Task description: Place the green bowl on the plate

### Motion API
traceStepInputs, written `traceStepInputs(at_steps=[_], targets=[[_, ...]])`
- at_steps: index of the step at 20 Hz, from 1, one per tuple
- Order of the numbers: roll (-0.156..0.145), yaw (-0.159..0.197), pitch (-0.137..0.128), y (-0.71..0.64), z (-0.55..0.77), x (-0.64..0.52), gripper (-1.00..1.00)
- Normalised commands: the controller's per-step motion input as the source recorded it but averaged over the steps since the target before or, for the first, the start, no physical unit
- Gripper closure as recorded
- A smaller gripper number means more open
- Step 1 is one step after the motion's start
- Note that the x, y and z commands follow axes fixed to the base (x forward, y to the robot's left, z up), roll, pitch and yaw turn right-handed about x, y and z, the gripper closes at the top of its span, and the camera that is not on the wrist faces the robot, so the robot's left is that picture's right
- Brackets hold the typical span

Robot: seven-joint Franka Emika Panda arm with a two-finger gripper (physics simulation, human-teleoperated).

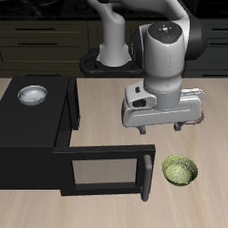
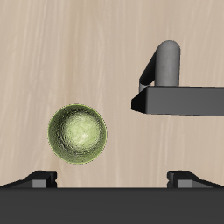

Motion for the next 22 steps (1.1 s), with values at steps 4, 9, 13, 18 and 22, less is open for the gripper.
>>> traceStepInputs(at_steps=[4,9,13,18,22], targets=[[0.001,0.016,-0.029,0.02,-0.17,-0.05,-1.00],[0.007,0.000,-0.028,-0.01,-0.16,-0.02,-1.00],[0.012,0.005,0.001,0.02,-0.28,-0.02,-1.00],[0.016,-0.004,-0.004,-0.02,-0.23,-0.02,-1.00],[0.012,0.003,0.012,-0.01,-0.23,-0.03,-1.00]])
